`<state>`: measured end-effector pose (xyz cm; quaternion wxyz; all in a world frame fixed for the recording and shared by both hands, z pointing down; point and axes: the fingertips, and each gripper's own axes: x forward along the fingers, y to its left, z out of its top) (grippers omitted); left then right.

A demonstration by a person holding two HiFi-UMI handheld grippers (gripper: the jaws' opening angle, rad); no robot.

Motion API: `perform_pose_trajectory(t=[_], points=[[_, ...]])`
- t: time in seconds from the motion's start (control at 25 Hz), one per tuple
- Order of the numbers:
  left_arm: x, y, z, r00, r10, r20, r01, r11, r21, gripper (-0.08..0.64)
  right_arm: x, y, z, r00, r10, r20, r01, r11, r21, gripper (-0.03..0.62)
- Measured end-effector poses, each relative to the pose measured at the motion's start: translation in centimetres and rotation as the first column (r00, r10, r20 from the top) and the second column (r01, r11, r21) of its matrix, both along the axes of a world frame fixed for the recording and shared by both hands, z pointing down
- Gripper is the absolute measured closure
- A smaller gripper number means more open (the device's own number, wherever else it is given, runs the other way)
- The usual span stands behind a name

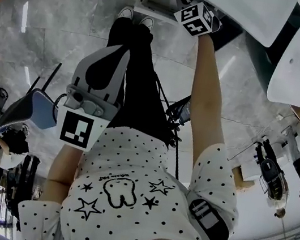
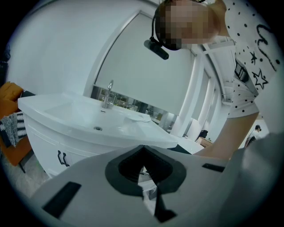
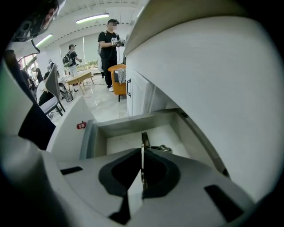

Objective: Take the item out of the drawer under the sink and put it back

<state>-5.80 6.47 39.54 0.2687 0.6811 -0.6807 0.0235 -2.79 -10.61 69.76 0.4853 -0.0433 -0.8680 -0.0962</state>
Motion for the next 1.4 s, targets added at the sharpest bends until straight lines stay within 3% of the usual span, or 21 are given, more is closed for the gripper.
perform_pose_trajectory(t=[0.44, 0.68, 0.92, 1.12, 1.4], points=[[-0.5, -0.3, 0.2, 1.0, -0.001, -0.004, 0.001, 1.0, 0.001, 0.565, 0.2, -0.5, 0.5, 1.0, 0.005, -0.009, -0.006, 1.0, -0.011, 0.578], [-0.2, -0.4, 0.2, 1.0, 0.016, -0.013, -0.016, 1.0, -0.007, 0.565, 0.4, 0.4, 0.4, 1.0, -0.017, -0.024, 0.015, 0.998, -0.064, 0.578], [-0.6, -0.7, 0.2, 1.0, 0.021, -0.013, -0.021, 1.0, -0.008, 0.565, 0.2, -1.0, 0.3, 0.999, 0.039, -0.007, -0.04, 0.999, -0.036, 0.578], [-0.5, -0.6, 0.4, 0.999, 0.029, -0.021, -0.029, 0.999, -0.012, 0.565, 0.4, 0.2, 0.4, 1.0, 0.016, -0.017, -0.018, 0.994, -0.112, 0.578], [-0.7, -0.9, 0.8, 0.999, 0.032, -0.023, -0.032, 0.999, -0.013, 0.565, 0.3, -0.1, 0.8, 1.0, 0.022, -0.02, -0.024, 0.996, -0.089, 0.577]])
